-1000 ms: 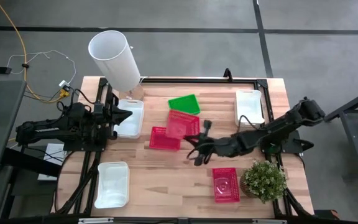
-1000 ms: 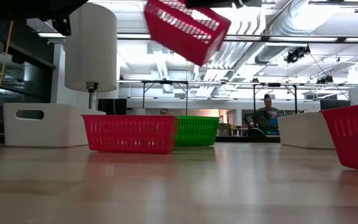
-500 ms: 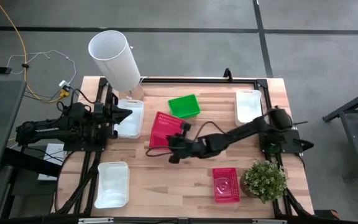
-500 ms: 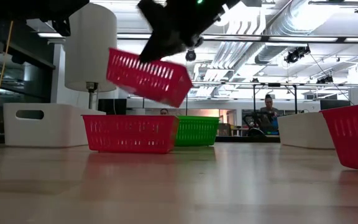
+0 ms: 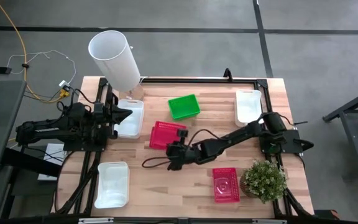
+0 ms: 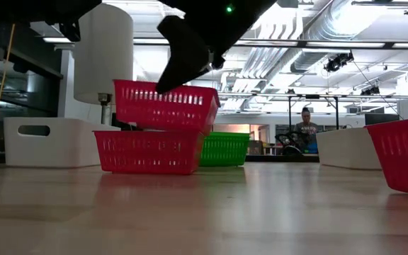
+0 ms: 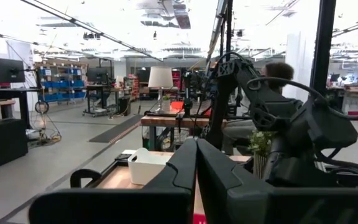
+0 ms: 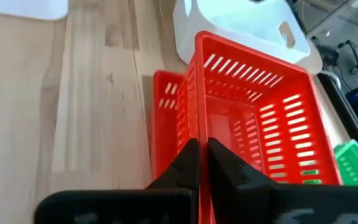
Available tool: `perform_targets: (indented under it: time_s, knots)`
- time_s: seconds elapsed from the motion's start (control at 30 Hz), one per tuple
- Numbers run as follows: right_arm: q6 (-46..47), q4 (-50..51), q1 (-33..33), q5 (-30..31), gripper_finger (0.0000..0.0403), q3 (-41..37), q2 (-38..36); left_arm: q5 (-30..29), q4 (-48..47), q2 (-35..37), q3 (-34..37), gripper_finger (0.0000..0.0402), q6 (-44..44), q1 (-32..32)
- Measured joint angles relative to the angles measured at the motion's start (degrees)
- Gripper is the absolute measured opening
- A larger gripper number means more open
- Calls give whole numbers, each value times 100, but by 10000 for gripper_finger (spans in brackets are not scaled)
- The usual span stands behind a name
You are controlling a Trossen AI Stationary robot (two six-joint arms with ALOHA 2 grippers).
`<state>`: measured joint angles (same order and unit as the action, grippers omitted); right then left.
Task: Stack baskets by color
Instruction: Stack the top right red bin on the top red bin
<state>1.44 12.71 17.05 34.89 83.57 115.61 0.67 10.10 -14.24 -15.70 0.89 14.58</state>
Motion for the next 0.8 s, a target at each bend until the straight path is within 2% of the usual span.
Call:
perform_targets:
  time_s: [0.37, 0.5, 0.8]
  knots:
    - [-27, -93, -16, -127, 0, 0, 0, -2, 1, 1, 0, 0, 2, 1]
    - [-178, -160, -38, -536, 0, 2, 46, -2, 1, 2, 0, 0, 46, 0]
    - [-184, -117, -93, -389, 0, -7, 354, -4, 3, 2, 0, 0, 109, 1]
